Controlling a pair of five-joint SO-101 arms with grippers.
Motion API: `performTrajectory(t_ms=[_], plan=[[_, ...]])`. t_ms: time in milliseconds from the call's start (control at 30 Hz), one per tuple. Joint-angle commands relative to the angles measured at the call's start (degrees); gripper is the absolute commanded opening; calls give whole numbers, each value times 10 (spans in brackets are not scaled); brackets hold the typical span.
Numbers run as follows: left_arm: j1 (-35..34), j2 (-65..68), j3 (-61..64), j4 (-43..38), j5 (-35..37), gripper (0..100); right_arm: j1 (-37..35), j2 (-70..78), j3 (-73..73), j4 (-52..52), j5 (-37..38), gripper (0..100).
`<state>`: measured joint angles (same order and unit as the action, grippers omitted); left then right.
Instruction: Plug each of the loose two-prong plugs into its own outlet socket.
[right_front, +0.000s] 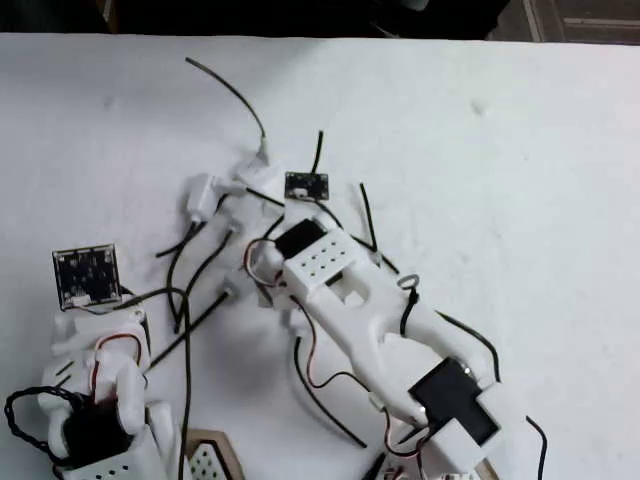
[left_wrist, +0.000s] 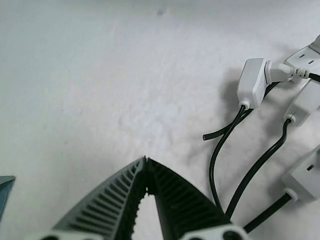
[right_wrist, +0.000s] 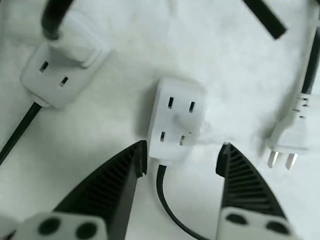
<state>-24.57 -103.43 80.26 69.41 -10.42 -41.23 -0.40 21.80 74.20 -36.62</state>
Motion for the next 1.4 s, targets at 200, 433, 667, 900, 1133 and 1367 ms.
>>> performTrajectory(t_ms=[200,433,667,900,1133,1367], plan=[[0,-1,-3,-13,6,27,10,-7,-131,211,42,214],[0,-1,-2,-13,6,27,30,-36,-149,239,54,132],[0,-1,-2,-13,6,27,83,-159,-123,239,178,35],[0,-1,-2,-13,6,27,145,-242,-1,238,218,38],[0,-1,-2,-13,6,27,150,-249,129,144,240,39],[0,-1,-2,-13,6,27,189,-249,224,-6,324,51]])
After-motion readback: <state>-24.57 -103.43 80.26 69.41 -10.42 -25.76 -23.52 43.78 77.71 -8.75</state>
